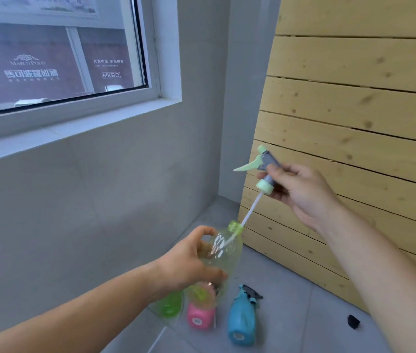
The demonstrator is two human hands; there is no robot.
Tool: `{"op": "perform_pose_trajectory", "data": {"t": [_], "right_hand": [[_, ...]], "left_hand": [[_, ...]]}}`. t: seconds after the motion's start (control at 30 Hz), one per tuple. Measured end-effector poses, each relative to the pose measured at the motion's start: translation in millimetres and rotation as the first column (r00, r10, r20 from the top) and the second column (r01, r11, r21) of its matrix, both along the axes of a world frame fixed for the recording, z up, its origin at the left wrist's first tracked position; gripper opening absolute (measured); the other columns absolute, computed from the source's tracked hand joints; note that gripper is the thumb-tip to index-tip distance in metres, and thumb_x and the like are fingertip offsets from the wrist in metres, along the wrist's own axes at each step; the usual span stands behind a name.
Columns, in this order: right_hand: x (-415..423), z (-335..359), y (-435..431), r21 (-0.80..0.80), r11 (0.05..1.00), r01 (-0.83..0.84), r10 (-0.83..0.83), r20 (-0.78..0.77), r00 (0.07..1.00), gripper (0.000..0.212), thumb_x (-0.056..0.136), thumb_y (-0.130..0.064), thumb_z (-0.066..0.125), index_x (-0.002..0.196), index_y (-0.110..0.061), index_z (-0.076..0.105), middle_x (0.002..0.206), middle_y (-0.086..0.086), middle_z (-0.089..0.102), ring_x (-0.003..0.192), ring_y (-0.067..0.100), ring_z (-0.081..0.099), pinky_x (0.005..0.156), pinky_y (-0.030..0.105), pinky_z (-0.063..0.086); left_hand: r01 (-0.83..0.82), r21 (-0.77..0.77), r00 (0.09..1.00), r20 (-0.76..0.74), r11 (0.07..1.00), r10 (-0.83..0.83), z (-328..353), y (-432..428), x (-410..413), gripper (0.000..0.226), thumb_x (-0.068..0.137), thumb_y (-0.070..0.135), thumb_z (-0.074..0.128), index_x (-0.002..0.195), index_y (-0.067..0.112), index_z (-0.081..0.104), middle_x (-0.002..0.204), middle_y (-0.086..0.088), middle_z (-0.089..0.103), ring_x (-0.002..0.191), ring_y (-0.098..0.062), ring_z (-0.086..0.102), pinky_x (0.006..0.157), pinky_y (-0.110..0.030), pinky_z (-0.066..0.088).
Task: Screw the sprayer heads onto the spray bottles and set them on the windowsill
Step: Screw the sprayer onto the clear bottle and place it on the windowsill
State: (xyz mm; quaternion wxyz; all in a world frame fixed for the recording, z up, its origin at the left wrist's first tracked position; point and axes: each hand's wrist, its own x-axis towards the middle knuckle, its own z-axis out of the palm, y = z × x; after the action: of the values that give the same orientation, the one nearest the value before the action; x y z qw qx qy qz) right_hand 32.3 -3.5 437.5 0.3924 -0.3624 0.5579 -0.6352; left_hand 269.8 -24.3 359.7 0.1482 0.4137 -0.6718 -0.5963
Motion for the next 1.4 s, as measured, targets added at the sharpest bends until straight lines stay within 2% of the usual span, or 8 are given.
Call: {"op": "perform_pose_trajectory", "data": {"t": [0.1,0.27,0.6,0.83,1.0,1.1,1.23,1.4], "right_hand": [[17,-19,-1,0.084,0.987,-0.139,0.149,-0.126,0.981,0.013,0.096,-0.012,0.058,0.103,-0.003,0.065,0.098,0.013,0.076,0.086,0.019,0.069,0.078,0.030,0.060],[21,-26,1,0.126,0.959,-0.254,0.278,-0.245,0.929,0.019,0.095,-0.013,0.057,0.113,-0.009,0.062,0.097,0.006,0.078,0.089,0.015,0.070,0.087,0.038,0.059],[7,-27,9,0.171,0.890,-0.423,0.456,-0.285,0.843,0.037,0.088,0.000,0.066,0.122,-0.003,0.054,0.113,0.018,0.072,0.104,0.021,0.066,0.094,0.048,0.052],[19,-39,2,0.276,0.931,-0.237,0.352,-0.516,0.781,0.038,0.083,-0.039,0.072,0.112,-0.020,0.056,0.093,-0.004,0.064,0.084,0.009,0.062,0.088,0.041,0.054],[11,-37,3,0.165,0.896,-0.413,0.443,-0.251,0.861,0.031,0.087,-0.009,0.069,0.117,-0.009,0.062,0.104,0.005,0.071,0.093,0.012,0.066,0.087,0.034,0.055],[16,-41,1,0.151,0.927,-0.344,0.376,-0.363,0.853,0.021,0.085,-0.014,0.073,0.105,-0.013,0.065,0.081,-0.011,0.069,0.080,0.005,0.064,0.080,0.026,0.053],[19,-42,-1,0.154,0.935,-0.319,0.354,-0.368,0.859,0.032,0.085,-0.027,0.073,0.111,-0.012,0.063,0.089,-0.003,0.064,0.084,0.009,0.062,0.083,0.033,0.052],[23,-46,-1,0.174,0.933,-0.315,0.360,-0.401,0.843,0.030,0.085,-0.022,0.074,0.105,-0.004,0.061,0.081,0.000,0.058,0.074,0.011,0.057,0.074,0.030,0.052]], "left_hand": [[-0.010,0.027,0.996,-0.089,1.000,0.012,3,2,-7,0.055,0.080,-0.002,0.080,0.118,0.028,0.054,0.076,0.008,0.066,0.065,-0.006,0.064,0.065,-0.022,0.057],[-0.040,0.005,0.991,-0.125,0.999,0.040,8,5,-11,0.057,0.077,0.002,0.085,0.121,0.025,0.057,0.100,-0.021,0.072,0.079,-0.017,0.068,0.085,-0.047,0.060],[-0.055,0.030,0.991,-0.125,0.998,0.058,9,5,-12,0.076,0.066,0.016,0.089,0.135,0.023,0.058,0.117,-0.018,0.074,0.105,-0.039,0.071,0.093,-0.062,0.055],[-0.039,0.042,0.992,-0.118,0.998,0.044,16,13,-13,0.050,0.077,0.003,0.085,0.105,0.039,0.064,0.112,-0.017,0.075,0.087,-0.016,0.071,0.093,-0.048,0.057],[-0.014,0.042,0.993,-0.116,0.999,0.019,22,11,-9,0.053,0.077,0.002,0.085,0.085,0.054,0.073,0.100,-0.014,0.077,0.085,-0.015,0.070,0.086,-0.039,0.058],[-0.022,0.028,0.995,-0.099,0.999,0.025,20,11,-10,0.051,0.076,0.003,0.086,0.096,0.045,0.065,0.101,-0.014,0.075,0.086,-0.015,0.069,0.089,-0.041,0.059],[-0.019,0.036,0.994,-0.108,0.999,0.023,17,7,-10,0.054,0.072,0.010,0.089,0.110,0.040,0.065,0.112,-0.020,0.074,0.090,-0.020,0.070,0.094,-0.053,0.055],[-0.017,0.010,0.997,-0.081,1.000,0.018,16,7,-9,0.051,0.076,0.006,0.087,0.101,0.043,0.062,0.097,-0.012,0.073,0.084,-0.015,0.068,0.089,-0.040,0.059]]}}
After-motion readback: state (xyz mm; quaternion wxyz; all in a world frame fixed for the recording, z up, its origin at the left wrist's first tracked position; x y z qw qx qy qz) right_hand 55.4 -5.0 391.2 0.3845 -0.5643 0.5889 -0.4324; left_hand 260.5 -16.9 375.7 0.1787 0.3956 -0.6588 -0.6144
